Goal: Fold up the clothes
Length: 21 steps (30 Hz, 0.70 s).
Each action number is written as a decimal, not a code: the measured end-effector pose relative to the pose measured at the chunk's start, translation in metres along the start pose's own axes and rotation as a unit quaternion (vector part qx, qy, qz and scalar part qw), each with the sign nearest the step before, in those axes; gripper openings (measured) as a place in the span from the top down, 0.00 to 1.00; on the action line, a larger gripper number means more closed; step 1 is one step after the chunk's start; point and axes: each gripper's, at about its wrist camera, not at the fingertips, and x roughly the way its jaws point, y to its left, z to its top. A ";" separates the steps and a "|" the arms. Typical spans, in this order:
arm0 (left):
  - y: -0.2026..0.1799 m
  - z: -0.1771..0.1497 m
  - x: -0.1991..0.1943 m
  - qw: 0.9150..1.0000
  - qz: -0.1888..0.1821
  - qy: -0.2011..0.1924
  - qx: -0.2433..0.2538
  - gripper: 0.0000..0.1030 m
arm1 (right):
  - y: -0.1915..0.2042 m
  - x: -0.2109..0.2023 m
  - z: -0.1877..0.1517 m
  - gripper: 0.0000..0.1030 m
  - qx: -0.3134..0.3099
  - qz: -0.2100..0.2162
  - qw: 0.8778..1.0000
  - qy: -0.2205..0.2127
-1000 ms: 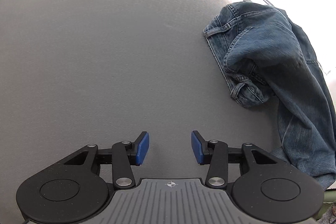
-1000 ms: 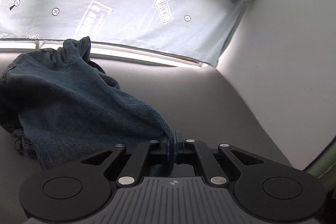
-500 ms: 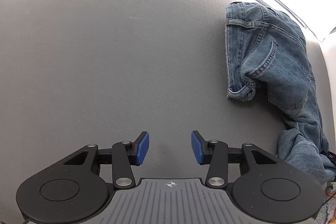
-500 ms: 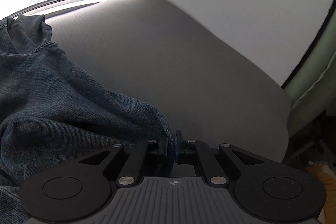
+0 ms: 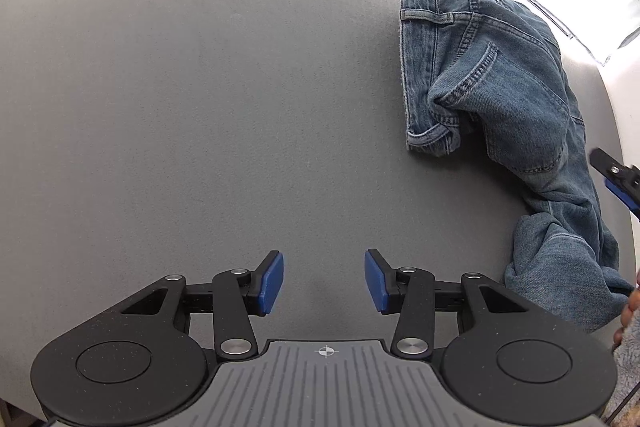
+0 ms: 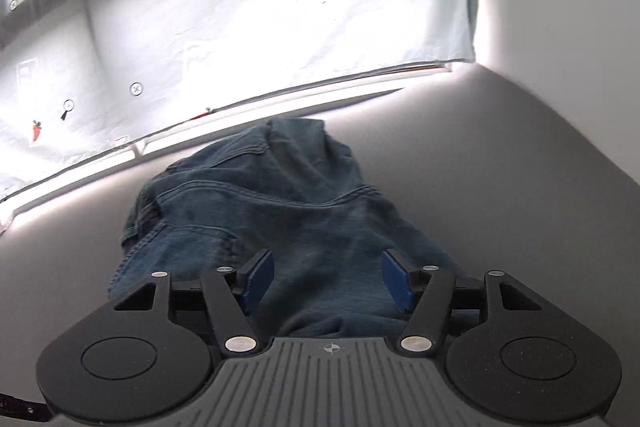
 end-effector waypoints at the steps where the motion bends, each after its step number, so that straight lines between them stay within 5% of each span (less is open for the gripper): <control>1: 0.001 -0.003 -0.002 1.000 0.003 -0.001 -0.001 0.43 | 0.015 0.008 0.000 0.37 -0.029 0.012 0.999 0.008; 4: 0.009 -0.014 -0.007 1.000 0.016 -0.002 -0.014 0.43 | 0.060 0.024 -0.011 0.21 -0.128 0.012 0.991 0.026; 8: 0.024 -0.026 -0.012 0.999 0.030 0.001 -0.043 0.43 | 0.107 0.038 -0.032 0.21 -0.247 -0.033 0.968 0.027; 13: 0.042 -0.042 -0.020 0.996 0.046 0.001 -0.076 0.43 | 0.127 0.037 -0.045 0.21 -0.325 -0.057 0.944 0.004; 14: 0.045 -0.044 -0.021 0.996 0.048 0.001 -0.081 0.43 | 0.127 0.039 -0.045 0.25 -0.325 -0.054 0.944 0.005; 16: 0.050 -0.047 -0.024 0.994 0.051 0.000 -0.091 0.43 | 0.125 0.044 -0.043 0.51 -0.314 -0.045 0.948 0.012; 21: 0.055 -0.045 -0.026 0.994 0.039 -0.003 -0.105 0.42 | 0.118 0.036 -0.036 0.90 -0.269 -0.020 0.963 0.007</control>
